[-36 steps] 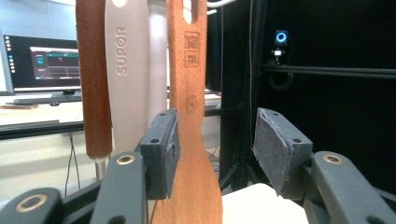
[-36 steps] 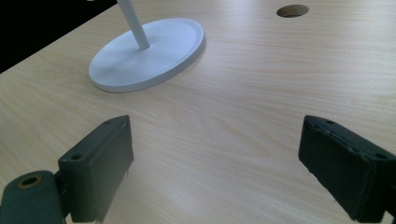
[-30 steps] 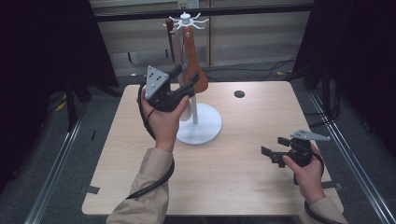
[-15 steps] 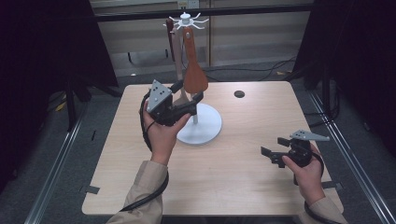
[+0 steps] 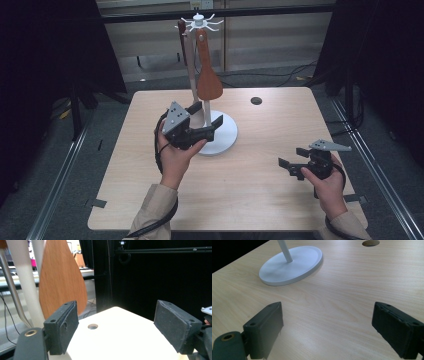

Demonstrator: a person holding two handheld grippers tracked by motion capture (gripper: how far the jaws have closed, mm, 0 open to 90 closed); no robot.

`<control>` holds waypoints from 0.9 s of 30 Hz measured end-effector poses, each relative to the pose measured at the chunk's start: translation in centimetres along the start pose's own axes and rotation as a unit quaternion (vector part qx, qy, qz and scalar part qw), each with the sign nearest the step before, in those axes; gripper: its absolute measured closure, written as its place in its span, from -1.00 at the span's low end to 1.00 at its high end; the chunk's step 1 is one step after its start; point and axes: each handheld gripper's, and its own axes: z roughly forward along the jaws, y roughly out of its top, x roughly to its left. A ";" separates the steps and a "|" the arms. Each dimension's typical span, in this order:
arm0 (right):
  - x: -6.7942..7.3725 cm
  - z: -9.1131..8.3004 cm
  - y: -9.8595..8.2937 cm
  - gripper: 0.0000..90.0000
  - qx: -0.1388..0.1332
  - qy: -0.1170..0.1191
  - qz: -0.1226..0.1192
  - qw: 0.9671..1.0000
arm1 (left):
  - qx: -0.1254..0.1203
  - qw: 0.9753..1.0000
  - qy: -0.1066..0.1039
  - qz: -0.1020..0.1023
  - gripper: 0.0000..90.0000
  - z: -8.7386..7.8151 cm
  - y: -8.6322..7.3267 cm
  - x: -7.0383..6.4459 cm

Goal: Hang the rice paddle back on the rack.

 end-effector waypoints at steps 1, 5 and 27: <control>0.0 0.0 0.0 -0.79 0.000 0.000 0.000 1.000 | 0.003 1.000 -0.003 -0.003 -0.60 0.0 -0.2 -0.1; 0.1 0.1 0.0 -0.79 0.002 0.000 -0.001 1.000 | 0.012 1.000 -0.018 -0.010 -0.66 0.1 -1.0 -0.4; 0.2 0.1 -0.1 -0.79 0.005 0.001 -0.003 1.000 | 0.075 0.995 -0.068 -0.017 -0.76 0.2 -4.2 -1.4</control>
